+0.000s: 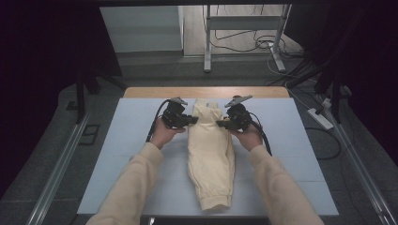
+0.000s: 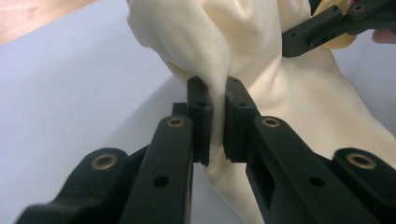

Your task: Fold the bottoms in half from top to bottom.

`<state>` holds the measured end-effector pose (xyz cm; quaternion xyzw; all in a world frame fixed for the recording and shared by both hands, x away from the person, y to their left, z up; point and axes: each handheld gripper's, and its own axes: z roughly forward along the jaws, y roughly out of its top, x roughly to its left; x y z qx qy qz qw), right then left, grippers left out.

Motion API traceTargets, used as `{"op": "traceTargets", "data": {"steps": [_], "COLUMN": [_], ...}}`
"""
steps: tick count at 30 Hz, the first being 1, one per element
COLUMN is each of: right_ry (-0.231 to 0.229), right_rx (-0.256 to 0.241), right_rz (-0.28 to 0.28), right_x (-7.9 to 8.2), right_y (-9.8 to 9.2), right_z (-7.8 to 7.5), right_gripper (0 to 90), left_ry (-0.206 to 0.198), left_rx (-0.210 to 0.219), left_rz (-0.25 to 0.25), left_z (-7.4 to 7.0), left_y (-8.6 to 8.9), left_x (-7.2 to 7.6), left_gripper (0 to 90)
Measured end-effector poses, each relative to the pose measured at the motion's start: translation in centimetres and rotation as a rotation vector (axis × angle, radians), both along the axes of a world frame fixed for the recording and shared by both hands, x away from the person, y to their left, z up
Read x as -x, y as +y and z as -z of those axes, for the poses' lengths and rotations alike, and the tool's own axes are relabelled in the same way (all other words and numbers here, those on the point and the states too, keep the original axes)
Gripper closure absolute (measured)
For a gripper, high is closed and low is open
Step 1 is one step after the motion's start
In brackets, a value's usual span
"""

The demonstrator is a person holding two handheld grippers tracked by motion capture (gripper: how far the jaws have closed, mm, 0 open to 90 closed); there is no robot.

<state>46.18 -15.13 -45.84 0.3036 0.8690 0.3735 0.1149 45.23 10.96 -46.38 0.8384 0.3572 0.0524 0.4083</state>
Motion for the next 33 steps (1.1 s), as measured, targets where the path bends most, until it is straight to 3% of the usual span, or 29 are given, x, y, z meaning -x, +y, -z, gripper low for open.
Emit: {"op": "traceTargets", "data": {"steps": [7, 15, 33], "right_ry": [-0.019, -0.069, -0.077], "right_rx": [0.003, -0.011, -0.015], "right_rz": [0.002, 0.012, 0.012], "right_x": [0.2, 0.3, 0.2], "right_y": [-0.2, -0.2, -0.3], "right_z": [-0.6, -2.5, -2.6], "right_gripper": [75.5, 75.4, 75.4], "left_ry": [-0.007, -0.048, -0.056], "left_rx": [0.004, 0.02, 0.024], "left_rz": [0.0, -0.005, -0.011], "left_z": [-0.6, -2.3, -2.5], "left_y": [-0.1, 0.2, 0.3], "left_x": [-0.1, 0.1, -0.2], "left_gripper": [82.1, 82.1, 82.2]}}
